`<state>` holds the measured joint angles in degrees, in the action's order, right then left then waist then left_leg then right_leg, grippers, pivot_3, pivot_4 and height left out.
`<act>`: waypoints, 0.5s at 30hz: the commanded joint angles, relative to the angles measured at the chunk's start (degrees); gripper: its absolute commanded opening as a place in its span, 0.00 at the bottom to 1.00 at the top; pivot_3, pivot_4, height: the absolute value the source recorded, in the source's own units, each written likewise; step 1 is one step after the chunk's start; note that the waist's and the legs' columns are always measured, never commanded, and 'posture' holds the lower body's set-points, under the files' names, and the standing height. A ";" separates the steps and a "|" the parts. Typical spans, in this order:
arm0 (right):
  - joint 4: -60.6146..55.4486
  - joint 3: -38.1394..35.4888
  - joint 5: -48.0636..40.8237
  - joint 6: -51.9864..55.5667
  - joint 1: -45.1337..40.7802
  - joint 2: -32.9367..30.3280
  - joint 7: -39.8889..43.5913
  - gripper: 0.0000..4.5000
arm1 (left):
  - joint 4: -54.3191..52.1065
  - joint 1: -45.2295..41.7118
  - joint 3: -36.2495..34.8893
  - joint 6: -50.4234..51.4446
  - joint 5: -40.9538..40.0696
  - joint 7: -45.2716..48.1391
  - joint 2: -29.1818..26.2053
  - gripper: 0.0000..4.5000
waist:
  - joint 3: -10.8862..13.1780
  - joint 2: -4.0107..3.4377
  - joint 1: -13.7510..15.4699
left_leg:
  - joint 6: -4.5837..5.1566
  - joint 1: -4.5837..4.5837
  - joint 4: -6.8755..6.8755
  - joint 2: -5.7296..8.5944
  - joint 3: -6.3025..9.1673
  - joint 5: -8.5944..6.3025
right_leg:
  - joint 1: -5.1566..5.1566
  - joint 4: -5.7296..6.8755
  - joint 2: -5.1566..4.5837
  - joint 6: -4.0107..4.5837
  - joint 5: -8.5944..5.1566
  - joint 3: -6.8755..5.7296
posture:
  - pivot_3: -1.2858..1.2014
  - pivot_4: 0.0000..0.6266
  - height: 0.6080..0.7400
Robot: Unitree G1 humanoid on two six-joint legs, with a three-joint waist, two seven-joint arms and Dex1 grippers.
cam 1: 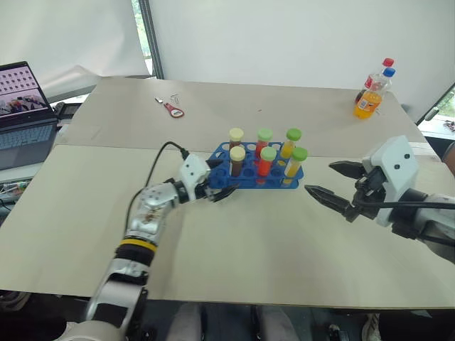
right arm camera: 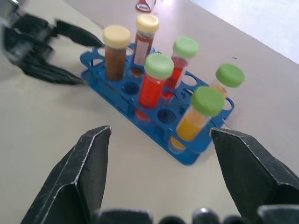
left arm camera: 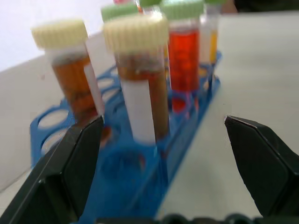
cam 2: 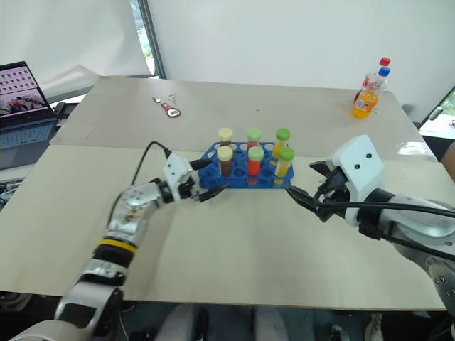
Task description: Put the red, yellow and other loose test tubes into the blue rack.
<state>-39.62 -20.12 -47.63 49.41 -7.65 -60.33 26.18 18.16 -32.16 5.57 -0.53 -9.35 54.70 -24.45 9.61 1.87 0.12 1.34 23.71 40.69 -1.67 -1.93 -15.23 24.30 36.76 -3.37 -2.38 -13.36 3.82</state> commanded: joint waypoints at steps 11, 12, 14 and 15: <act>28.23 -1.26 14.43 -23.54 -4.60 -8.30 32.49 1.00 | -20.11 5.64 -8.70 21.72 -4.00 8.48 -26.61 1.00 | 0.01 -0.06 -0.34 | 0.03 -0.22 -0.16 -0.12 -0.18 -0.02 | -0.04 -0.04 -0.03 0.04 -0.04 0.00 | 0.52 0.24 0.95; 29.68 -0.38 15.27 -24.42 -5.59 -8.40 33.71 1.00 | -20.80 5.99 -8.84 22.25 -4.26 8.21 -26.53 1.00 | 0.01 -0.07 -0.25 | 0.03 -0.23 -0.16 -0.12 -0.22 -0.02 | -0.04 -0.04 -0.04 0.04 -0.04 0.00 | 0.52 0.24 0.95; 31.68 1.21 16.86 -25.88 -7.39 -8.45 35.57 1.00 | -21.91 6.80 -9.27 22.89 -4.90 7.44 -26.00 1.00 | 0.01 -0.07 -0.27 | 0.02 -0.22 -0.15 -0.11 -0.37 -0.02 | -0.04 -0.03 -0.04 0.04 -0.04 0.00 | 0.52 0.24 0.95; 32.66 1.92 17.41 -26.21 -8.59 -8.29 36.02 1.00 | -22.05 6.74 -9.19 23.26 -5.08 7.07 -25.67 1.00 | 0.01 -0.07 -0.27 | 0.02 -0.22 -0.15 -0.11 -0.44 -0.02 | -0.04 -0.03 -0.03 0.04 -0.04 0.00 | 0.52 0.24 0.95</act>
